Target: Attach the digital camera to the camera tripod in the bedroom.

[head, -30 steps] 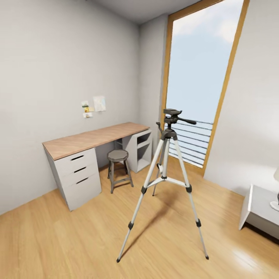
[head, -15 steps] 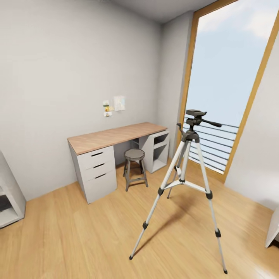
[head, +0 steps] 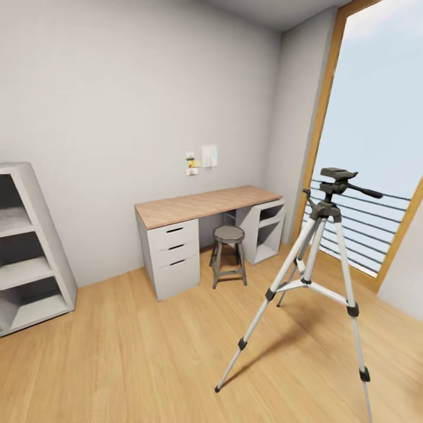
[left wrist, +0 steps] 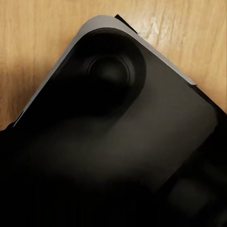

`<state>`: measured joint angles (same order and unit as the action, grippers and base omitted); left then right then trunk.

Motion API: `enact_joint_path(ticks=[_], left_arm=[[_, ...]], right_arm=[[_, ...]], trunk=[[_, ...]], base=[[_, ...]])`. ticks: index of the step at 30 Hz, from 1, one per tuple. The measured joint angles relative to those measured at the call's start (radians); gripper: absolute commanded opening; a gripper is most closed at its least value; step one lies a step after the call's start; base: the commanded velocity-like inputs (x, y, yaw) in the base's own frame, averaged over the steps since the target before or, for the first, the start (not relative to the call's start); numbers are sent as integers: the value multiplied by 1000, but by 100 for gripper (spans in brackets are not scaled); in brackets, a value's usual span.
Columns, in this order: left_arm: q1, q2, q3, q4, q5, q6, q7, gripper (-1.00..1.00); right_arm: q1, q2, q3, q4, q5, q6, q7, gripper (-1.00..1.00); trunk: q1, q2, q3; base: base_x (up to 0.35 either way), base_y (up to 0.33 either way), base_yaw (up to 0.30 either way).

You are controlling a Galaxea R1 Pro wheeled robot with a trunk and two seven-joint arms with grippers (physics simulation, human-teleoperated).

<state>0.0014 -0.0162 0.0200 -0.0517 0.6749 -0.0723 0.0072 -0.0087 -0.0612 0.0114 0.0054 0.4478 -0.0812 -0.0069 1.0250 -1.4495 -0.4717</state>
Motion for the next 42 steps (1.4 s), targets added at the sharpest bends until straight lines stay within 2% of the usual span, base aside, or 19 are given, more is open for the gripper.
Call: enact_joint_path(ticks=[42], left_arm=[[0,-2,-6,-7,-6,-2,0,100]], right_arm=[[0,0,-1,2,-3,0,0,100]], trunk=[[0,0,-19]], base=[[0,0,300]])
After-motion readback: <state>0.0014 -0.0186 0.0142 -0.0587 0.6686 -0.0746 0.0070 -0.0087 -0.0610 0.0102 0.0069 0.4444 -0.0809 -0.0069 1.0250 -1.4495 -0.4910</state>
